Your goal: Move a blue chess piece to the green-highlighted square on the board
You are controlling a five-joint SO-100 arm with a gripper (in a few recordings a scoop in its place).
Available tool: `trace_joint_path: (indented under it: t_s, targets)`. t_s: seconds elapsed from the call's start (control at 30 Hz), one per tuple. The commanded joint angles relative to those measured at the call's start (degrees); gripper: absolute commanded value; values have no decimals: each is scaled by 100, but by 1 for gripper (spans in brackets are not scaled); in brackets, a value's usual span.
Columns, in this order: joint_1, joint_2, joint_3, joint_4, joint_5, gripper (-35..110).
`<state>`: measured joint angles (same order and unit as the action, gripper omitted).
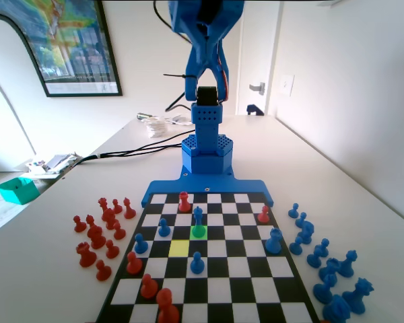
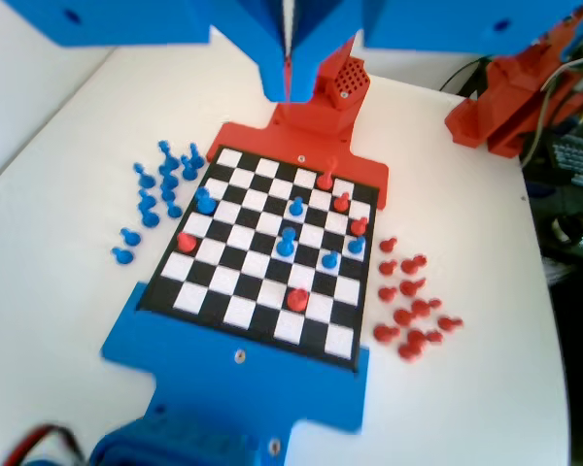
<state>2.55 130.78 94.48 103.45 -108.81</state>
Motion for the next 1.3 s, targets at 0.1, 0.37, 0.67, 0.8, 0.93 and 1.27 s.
trace_joint_path:
  t_s: [0.1,0.37,0.67,0.8,0.93,1.27]
  targets:
    - [-123,2101,976,-53,62,1]
    - [-193,3331,2637,-1151,571,1]
    - [-105,3753,2997,-1178,668,1]
    - [-114,3955,3015,-1222,712,1]
    - [-123,4157,3023,-1283,694,1]
    - [-53,4430,3041,-1345,703,4]
